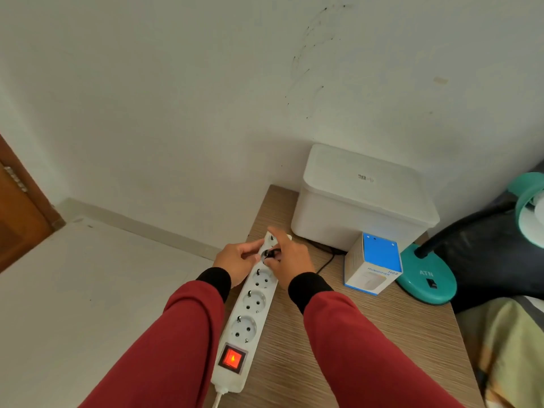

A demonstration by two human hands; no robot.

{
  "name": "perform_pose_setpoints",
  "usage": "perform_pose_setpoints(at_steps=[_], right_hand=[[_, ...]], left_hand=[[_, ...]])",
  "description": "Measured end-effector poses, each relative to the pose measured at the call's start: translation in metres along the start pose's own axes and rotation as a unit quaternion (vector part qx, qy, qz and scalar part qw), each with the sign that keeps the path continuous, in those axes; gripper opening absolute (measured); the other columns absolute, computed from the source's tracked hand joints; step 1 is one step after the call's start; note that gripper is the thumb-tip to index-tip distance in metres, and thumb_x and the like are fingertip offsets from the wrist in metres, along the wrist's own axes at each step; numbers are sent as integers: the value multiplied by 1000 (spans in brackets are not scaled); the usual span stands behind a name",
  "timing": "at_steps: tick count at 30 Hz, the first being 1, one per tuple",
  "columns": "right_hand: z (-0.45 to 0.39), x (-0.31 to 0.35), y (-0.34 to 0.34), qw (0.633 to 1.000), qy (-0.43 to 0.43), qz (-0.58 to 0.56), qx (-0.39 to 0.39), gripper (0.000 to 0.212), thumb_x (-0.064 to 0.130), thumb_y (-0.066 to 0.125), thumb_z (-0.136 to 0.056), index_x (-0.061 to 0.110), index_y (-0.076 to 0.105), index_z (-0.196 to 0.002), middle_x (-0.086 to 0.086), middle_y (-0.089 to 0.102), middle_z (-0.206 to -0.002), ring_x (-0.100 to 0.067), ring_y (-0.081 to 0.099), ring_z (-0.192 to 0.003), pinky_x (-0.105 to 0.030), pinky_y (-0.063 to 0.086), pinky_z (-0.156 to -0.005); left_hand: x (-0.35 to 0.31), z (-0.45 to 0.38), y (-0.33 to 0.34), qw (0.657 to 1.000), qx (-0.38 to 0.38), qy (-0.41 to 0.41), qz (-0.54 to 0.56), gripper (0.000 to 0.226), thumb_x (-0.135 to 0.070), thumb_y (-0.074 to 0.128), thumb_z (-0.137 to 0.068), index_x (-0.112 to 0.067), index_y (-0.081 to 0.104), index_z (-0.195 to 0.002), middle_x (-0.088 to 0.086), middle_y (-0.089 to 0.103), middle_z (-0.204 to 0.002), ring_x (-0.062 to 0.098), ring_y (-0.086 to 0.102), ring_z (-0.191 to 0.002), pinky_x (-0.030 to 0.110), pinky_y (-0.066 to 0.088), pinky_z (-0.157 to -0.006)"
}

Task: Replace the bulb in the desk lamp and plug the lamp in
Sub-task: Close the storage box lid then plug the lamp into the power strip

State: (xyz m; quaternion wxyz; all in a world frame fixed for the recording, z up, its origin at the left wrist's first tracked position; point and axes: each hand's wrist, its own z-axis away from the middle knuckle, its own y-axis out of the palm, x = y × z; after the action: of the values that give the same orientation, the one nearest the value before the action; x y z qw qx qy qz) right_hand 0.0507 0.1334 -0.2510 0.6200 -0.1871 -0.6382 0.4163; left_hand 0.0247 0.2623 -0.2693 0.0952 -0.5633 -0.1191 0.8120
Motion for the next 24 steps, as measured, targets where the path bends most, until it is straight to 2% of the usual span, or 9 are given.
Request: perform_pose_setpoints(at_steps=[2, 5, 8, 11, 16, 20, 24], right_hand=[[4, 2, -5, 998, -17, 62, 19, 61, 24, 63, -85, 22, 38, -141, -6, 49, -135, -20, 46, -125, -29, 39, -104], [11, 8, -19, 988, -30, 154, 3, 57, 38, 57, -87, 11, 45, -135, -6, 44, -136, -20, 42, -126, -30, 38, -105], [12, 13, -37, 972, 11, 233, 42, 46, 36, 52, -89, 4, 55, -121, -12, 52, -125, -26, 50, -115, -34, 44, -95], [14, 16, -54, 953, 44, 282, 105, 40, 35, 50, -91, 3, 61, -111, -14, 63, -113, -27, 60, -96, -34, 48, -79], [27, 14, -84, 933, 59, 327, 141, 34, 20, 46, -96, 0, 55, -122, -16, 57, -129, -30, 56, -118, -34, 46, -94], [48, 3, -115, 933, 72, 327, 132, 39, 24, 53, -93, -1, 54, -124, -18, 55, -131, -31, 53, -121, -34, 44, -97], [69, -23, -153, 935, 101, 328, 94, 41, 26, 51, -92, 1, 52, -125, -18, 54, -131, -33, 54, -119, -36, 46, -94]], left_hand=[[-6, 1, 0, 999, -8, 0, -53, 40, -10, 53, -93, -24, 57, -130, -3, 61, -131, 13, 56, -122, 22, 40, -102], [-22, 3, 1, 987, -19, -5, -158, 36, -15, 50, -95, -23, 58, -129, 0, 62, -131, 15, 56, -122, 23, 40, -103], [-38, 6, 2, 966, -36, -15, -256, 34, -18, 43, -97, -16, 60, -126, 6, 59, -133, 21, 51, -127, 26, 33, -109], [-52, 9, 5, 953, -38, -23, -300, 34, -20, 45, -96, -11, 59, -125, 9, 57, -133, 25, 47, -128, 28, 34, -107], [-84, 17, 14, 922, -25, 12, -387, 42, -29, 48, -94, -15, 53, -133, 9, 51, -140, 24, 49, -128, 28, 38, -107], [-115, 25, 36, 897, -9, 59, -439, 40, -29, 49, -94, -14, 56, -130, 8, 54, -137, 23, 52, -124, 27, 40, -103], [-146, 31, 73, 875, 21, 95, -473, 45, -27, 53, -93, -15, 49, -136, 7, 48, -141, 23, 44, -132, 28, 34, -110]])
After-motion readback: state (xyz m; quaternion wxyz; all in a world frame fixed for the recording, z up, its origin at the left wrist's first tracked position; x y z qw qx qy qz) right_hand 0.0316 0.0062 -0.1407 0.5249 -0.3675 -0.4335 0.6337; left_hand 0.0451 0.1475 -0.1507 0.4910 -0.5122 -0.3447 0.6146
